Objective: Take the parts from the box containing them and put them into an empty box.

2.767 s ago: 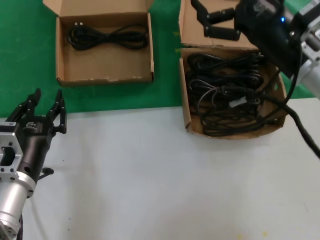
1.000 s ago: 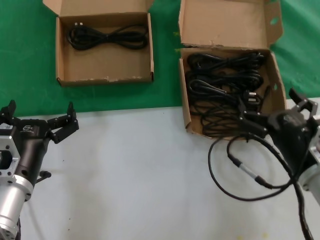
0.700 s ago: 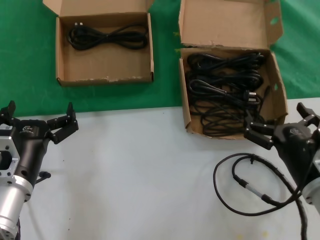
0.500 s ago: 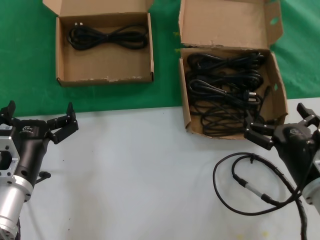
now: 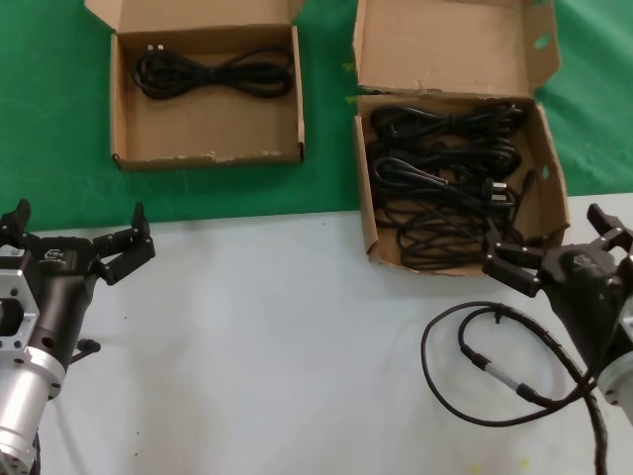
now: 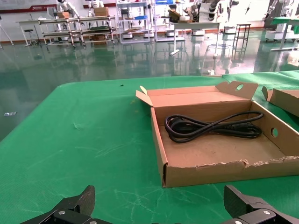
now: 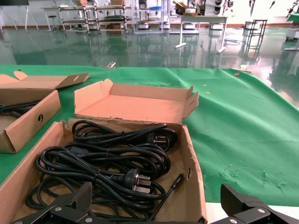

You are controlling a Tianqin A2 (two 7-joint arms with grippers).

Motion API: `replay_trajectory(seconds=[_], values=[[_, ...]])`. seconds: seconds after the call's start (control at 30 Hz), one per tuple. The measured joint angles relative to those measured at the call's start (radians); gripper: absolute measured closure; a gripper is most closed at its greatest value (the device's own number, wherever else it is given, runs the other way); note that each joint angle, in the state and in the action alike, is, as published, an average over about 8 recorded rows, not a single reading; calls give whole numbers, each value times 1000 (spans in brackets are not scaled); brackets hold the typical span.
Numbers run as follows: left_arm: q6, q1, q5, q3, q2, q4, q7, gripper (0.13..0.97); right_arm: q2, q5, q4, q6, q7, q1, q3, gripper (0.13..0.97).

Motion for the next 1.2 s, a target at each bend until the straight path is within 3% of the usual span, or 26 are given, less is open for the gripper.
replay_trajectory(seconds=[1.2], values=[[0, 0, 0, 0, 0, 0, 0, 132, 0, 0, 0, 0, 0, 0, 0, 129]])
